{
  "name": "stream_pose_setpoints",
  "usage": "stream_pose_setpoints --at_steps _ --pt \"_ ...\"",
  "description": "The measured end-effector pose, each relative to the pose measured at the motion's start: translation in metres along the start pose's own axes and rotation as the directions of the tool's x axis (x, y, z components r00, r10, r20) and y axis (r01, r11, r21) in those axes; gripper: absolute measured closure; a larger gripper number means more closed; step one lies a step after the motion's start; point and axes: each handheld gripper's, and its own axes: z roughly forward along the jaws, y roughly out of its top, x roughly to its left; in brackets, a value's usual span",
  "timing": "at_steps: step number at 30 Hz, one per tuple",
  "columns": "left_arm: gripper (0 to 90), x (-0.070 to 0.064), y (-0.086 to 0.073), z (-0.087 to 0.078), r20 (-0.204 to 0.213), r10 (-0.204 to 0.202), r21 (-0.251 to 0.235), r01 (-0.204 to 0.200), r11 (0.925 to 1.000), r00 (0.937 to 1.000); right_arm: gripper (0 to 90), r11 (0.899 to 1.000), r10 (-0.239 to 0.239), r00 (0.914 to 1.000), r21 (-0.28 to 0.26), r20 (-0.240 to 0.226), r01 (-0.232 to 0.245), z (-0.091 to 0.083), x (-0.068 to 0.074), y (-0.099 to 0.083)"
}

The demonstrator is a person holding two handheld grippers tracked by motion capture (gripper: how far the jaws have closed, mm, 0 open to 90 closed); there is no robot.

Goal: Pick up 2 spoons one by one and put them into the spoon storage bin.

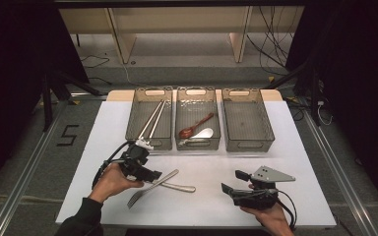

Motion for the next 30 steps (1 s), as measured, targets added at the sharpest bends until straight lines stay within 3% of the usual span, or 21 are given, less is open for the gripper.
stream_pose_setpoints --at_steps 12,24,30 --pt "34.5 -0.008 -0.014 0.007 0.010 0.028 0.084 -0.029 0.9960 0.9996 30.1 1.000 -0.008 1.0000 -0.001 -0.001 0.008 0.001 0.001 0.000" --pt "46.4 -0.011 -0.023 0.017 0.014 0.051 0.165 -0.053 0.9850 0.9986 30.1 1.000 -0.008 1.0000 0.000 -0.001 0.008 0.001 0.001 0.000" --pt "52.9 -0.011 -0.025 0.018 0.012 0.061 0.173 -0.062 0.9830 0.9981 30.1 1.000 -0.008 1.0000 0.001 -0.001 0.008 0.001 0.001 0.000"
